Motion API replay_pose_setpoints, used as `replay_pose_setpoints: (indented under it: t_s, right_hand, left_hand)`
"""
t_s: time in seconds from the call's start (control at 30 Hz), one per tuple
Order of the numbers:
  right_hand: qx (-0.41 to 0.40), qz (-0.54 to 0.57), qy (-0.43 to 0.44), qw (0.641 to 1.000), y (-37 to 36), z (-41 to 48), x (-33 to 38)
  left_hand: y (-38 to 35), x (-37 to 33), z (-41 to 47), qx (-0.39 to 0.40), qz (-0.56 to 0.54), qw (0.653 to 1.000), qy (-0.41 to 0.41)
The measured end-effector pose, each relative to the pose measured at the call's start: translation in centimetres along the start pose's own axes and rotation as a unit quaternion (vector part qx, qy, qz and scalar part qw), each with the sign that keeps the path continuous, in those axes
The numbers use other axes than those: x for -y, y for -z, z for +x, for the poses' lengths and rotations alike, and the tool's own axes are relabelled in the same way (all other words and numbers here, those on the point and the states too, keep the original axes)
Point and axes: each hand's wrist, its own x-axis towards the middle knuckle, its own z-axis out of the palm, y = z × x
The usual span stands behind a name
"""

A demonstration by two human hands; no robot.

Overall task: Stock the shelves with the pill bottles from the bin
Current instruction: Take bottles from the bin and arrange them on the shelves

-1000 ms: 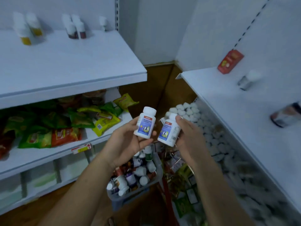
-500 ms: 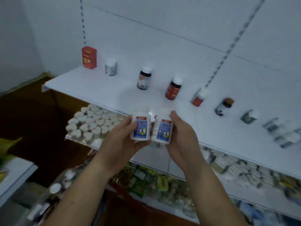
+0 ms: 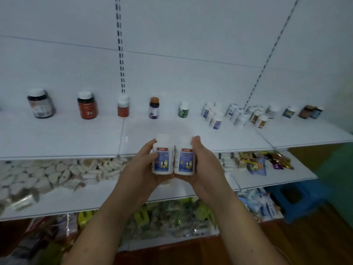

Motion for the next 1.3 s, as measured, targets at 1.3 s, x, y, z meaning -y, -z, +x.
replay_pose_setpoints:
  t_s: [1.3]
  right_hand:
    - [-0.063, -0.292, 0.130, 0.945, 30.1, 25.1, 5.3]
  left_hand:
    - [-17.8, 8.5, 45.4, 0.078, 0.752, 0.651, -0.070]
